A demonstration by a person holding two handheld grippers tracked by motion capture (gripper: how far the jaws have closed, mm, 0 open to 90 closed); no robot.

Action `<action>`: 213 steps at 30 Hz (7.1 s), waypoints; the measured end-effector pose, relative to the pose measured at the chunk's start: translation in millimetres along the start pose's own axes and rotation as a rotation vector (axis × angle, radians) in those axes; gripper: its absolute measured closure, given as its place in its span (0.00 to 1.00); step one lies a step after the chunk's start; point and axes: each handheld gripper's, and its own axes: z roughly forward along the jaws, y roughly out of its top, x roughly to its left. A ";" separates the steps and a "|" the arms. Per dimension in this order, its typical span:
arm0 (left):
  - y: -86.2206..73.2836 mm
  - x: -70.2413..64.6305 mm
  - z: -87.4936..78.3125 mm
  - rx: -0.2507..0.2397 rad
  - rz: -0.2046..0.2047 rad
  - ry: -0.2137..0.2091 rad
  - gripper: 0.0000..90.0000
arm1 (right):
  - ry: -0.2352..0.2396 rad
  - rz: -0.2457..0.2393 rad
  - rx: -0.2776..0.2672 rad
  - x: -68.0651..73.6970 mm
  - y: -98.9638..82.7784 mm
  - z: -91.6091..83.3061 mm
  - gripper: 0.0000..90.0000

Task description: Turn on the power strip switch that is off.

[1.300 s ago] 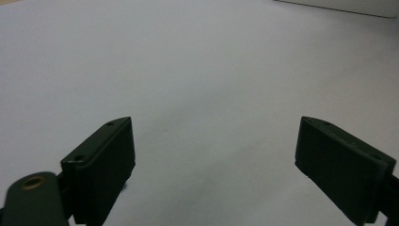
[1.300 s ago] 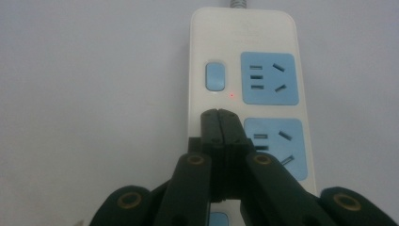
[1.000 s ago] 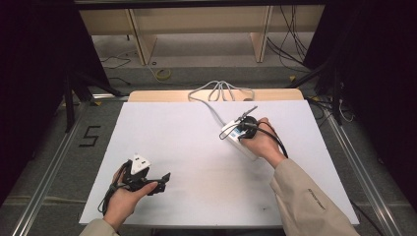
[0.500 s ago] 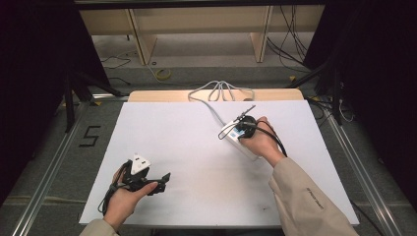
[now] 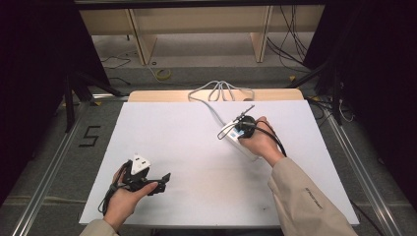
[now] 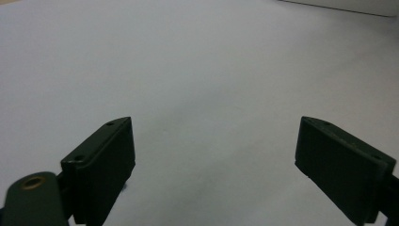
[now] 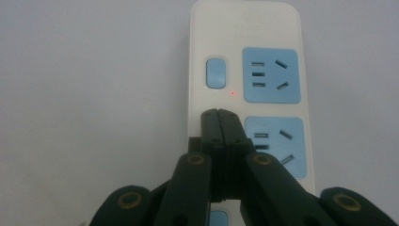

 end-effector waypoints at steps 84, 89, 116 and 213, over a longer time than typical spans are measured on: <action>-0.8 1.6 -0.5 0.002 -0.007 0.003 0.14 | -0.016 0.003 -0.055 1.8 -4.2 0.8 0.99; -0.8 1.6 -0.5 0.003 -0.006 0.003 0.14 | -0.017 0.009 -0.056 0.6 -4.4 0.4 0.94; -0.8 1.6 -0.6 0.002 -0.006 0.005 0.14 | 0.001 0.009 -0.083 1.3 -6.0 -6.2 0.84; -2.2 2.4 -1.6 0.005 -0.016 0.011 0.14 | 0.103 0.036 -0.269 1.0 -73.1 -74.0 0.59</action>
